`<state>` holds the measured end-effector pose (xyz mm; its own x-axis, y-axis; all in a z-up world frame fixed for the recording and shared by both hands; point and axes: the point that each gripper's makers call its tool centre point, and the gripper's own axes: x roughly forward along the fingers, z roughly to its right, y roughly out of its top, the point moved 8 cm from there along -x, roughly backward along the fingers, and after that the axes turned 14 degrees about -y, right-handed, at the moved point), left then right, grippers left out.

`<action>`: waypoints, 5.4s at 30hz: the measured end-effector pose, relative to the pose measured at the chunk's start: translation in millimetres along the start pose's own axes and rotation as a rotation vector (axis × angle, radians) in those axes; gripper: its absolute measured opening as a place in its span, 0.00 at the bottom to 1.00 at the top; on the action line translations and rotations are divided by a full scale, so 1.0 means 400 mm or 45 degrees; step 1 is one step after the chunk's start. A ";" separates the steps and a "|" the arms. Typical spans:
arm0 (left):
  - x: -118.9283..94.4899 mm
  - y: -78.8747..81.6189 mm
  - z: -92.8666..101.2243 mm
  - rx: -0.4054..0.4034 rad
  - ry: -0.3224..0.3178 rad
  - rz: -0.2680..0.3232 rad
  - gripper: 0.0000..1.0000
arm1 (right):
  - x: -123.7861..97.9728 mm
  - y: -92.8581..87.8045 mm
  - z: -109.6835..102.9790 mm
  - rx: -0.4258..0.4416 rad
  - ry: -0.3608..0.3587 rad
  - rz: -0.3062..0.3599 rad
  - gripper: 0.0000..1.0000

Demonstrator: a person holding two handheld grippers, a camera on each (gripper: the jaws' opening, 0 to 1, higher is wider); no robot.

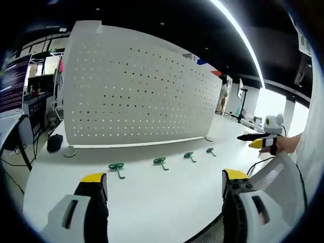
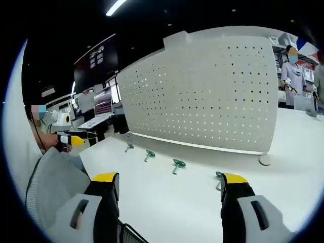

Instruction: Insert the hook assembly into the mounting plate slot until the hook locks in place.

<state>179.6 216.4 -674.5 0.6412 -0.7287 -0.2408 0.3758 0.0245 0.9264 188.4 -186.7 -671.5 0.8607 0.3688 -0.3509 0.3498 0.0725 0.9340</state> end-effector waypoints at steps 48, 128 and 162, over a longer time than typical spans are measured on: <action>0.010 -0.003 -0.009 -0.001 -0.014 -0.013 0.96 | 0.007 0.006 -0.002 0.000 0.005 0.009 0.79; 0.213 0.061 -0.324 0.530 -0.483 -1.062 0.74 | 0.050 0.023 -0.056 -0.137 0.075 -0.006 0.76; 0.328 0.017 -0.370 0.828 -0.714 -1.444 0.64 | 0.050 0.015 -0.056 -0.136 0.078 -0.019 0.75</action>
<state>365.3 222.0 -742.6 -0.1981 -0.3148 -0.9282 0.0304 -0.9485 0.3152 199.5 -158.1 -671.3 0.8302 0.4228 -0.3633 0.3185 0.1752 0.9316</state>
